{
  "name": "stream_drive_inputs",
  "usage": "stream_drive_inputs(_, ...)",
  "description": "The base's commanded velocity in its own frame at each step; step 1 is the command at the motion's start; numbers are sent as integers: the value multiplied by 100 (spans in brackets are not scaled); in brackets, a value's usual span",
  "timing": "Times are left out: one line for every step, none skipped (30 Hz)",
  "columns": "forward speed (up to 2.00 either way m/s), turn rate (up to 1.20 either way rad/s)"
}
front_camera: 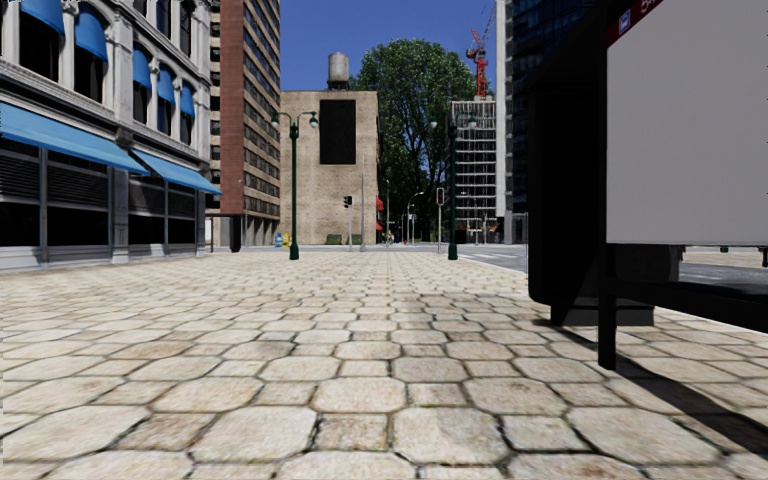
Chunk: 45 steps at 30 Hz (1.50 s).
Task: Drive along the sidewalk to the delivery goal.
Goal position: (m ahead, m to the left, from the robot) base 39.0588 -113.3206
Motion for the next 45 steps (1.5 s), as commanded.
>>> stream_drive_inputs(200, 0)
stream_drive_inputs(200, 0)
stream_drive_inputs(200, 0)
stream_drive_inputs(200, 0)
stream_drive_inputs(200, 0)
stream_drive_inputs(200, 0)
stream_drive_inputs(200, 0)
stream_drive_inputs(200, 0)
stream_drive_inputs(200, 0)
stream_drive_inputs(200, 0)
stream_drive_inputs(200, 0)
stream_drive_inputs(200, 0)
stream_drive_inputs(200, 0)
stream_drive_inputs(200, 0)
stream_drive_inputs(200, 0)
stream_drive_inputs(200, 0)
stream_drive_inputs(200, 0)
stream_drive_inputs(200, 0)
stream_drive_inputs(200, 0)
stream_drive_inputs(200, 0)
stream_drive_inputs(200, 0)
stream_drive_inputs(200, 0)
stream_drive_inputs(200, 0)
stream_drive_inputs(200, 0)
stream_drive_inputs(200, 0)
stream_drive_inputs(200, 0)
stream_drive_inputs(200, 0)
stream_drive_inputs(200, 0)
stream_drive_inputs(200, 0)
stream_drive_inputs(200, 0)
stream_drive_inputs(200, 0)
stream_drive_inputs(200, 0)
stream_drive_inputs(200, 0)
stream_drive_inputs(200, 0)
stream_drive_inputs(200, 0)
stream_drive_inputs(200, 0)
stream_drive_inputs(200, 0)
stream_drive_inputs(200, 0)
stream_drive_inputs(200, 0)
stream_drive_inputs(200, 0)
stream_drive_inputs(200, 0)
stream_drive_inputs(200, 0)
stream_drive_inputs(200, 0)
stream_drive_inputs(200, -1)
stream_drive_inputs(200, -1)
